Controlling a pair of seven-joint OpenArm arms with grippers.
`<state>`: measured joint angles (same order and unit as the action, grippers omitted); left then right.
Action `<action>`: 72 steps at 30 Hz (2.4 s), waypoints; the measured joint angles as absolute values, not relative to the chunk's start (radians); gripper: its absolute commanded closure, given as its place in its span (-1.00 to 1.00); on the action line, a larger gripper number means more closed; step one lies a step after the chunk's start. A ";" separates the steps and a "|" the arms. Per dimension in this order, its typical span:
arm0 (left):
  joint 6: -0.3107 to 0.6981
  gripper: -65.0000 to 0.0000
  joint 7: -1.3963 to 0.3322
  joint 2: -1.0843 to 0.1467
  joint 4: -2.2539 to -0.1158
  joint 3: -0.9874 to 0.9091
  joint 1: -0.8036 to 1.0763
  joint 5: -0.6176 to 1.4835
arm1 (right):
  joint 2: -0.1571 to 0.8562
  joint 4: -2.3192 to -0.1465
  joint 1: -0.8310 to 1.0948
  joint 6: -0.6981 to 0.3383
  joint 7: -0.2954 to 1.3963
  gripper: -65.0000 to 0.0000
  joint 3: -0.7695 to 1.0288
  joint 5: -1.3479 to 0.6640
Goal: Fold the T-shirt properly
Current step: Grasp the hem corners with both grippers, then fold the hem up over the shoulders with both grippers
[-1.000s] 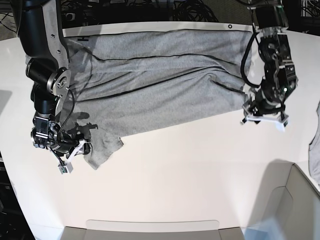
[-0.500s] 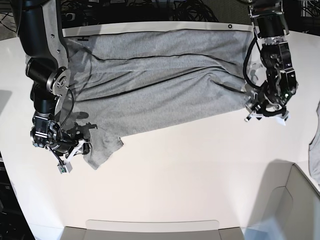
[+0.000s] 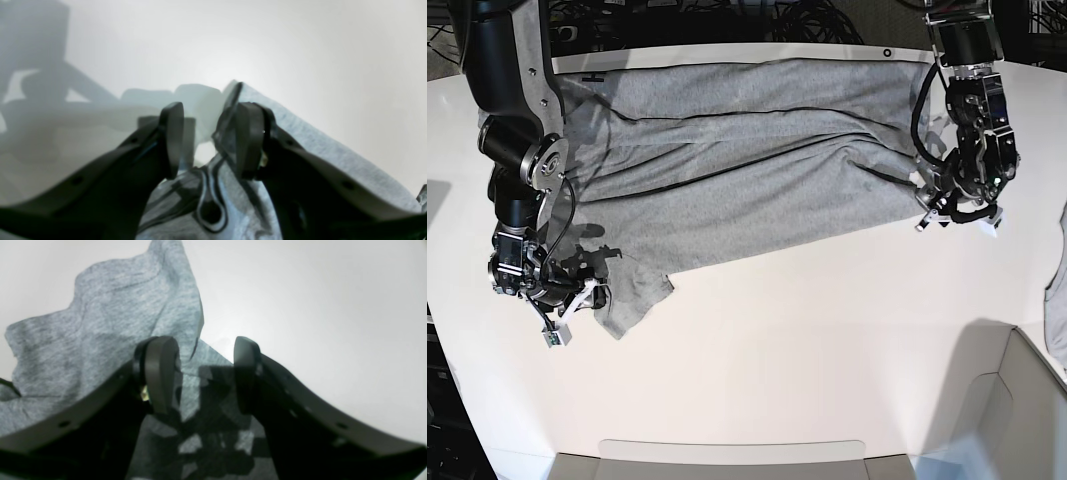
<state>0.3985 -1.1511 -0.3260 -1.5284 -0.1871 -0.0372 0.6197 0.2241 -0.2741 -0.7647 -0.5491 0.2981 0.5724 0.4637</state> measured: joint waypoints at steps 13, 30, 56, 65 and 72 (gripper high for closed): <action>0.398 0.18 -1.149 -0.307 -1.441 -0.061 -0.134 0.620 | 0.221 -0.274 -0.765 -0.549 0.298 0.11 0.572 0.464; 0.398 1.00 -1.104 -0.315 -1.375 -0.016 -0.150 0.618 | 0.221 -0.280 -0.767 -0.549 0.298 1.00 0.489 0.463; 0.398 1.00 -1.131 -0.308 -1.378 -0.142 -0.302 0.613 | 0.243 -0.442 -0.874 -0.638 0.554 1.00 0.486 0.341; 0.398 1.00 -1.208 -0.334 -1.526 -0.140 -0.214 0.620 | 0.157 -1.008 -0.621 -0.687 0.851 1.00 0.474 0.338; 0.398 1.00 -1.209 -0.332 -1.560 -0.138 -0.126 0.620 | 0.152 -1.268 -0.462 -0.687 0.952 1.00 0.437 0.335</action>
